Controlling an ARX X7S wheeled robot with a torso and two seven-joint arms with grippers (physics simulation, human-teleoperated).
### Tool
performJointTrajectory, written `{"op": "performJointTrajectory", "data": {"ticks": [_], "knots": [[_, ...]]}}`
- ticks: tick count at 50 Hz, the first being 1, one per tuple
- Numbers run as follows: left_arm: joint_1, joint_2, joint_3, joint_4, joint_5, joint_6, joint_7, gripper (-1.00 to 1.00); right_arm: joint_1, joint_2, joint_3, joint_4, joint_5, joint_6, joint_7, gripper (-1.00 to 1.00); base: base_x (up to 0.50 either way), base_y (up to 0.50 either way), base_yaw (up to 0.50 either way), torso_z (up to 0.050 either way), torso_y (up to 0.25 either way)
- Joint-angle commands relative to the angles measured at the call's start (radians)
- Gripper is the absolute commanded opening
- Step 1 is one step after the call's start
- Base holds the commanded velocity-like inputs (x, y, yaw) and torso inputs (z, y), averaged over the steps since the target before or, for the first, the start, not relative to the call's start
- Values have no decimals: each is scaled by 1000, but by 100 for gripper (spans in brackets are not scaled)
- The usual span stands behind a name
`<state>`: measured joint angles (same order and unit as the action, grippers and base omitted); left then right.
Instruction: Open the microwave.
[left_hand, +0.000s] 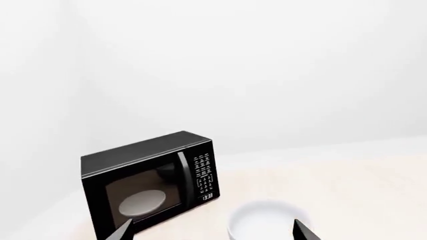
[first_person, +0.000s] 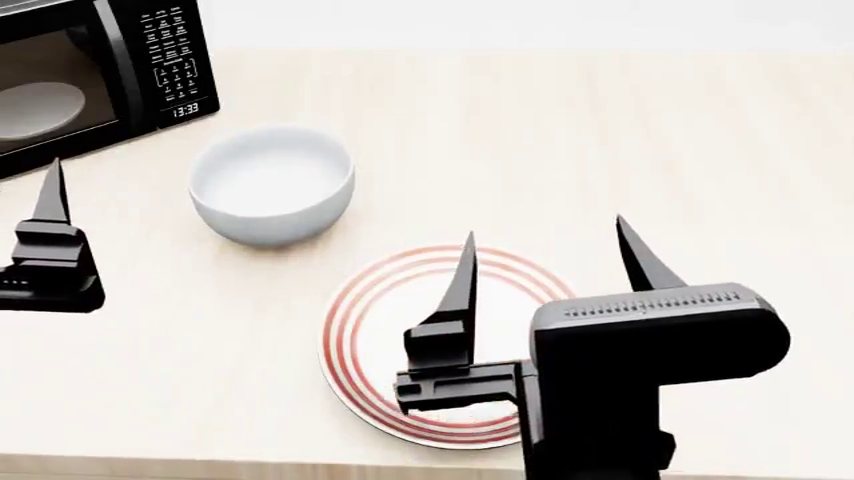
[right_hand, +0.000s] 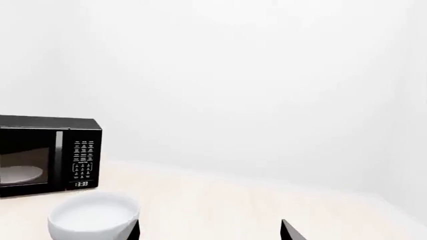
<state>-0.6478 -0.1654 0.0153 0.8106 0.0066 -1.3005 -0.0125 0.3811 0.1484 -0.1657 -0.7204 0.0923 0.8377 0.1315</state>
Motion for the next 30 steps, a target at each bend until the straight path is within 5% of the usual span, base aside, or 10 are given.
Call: {"op": "performJointTrajectory", "data": {"ticks": [1, 18, 30], "knots": [[3, -28, 21, 7, 6, -9, -8, 100, 92, 15, -19, -6, -9, 23, 8, 100, 0, 0, 0, 0, 0], [19, -23, 8, 4, -6, 30, -10, 100, 74, 40, -50, 35, -44, -7, 45, 100, 0, 7, 0, 0, 0], [23, -27, 11, 0, -12, 43, -12, 100, 76, 40, -51, 22, -33, 0, 50, 100, 0, 453, 0, 0, 0]]}}
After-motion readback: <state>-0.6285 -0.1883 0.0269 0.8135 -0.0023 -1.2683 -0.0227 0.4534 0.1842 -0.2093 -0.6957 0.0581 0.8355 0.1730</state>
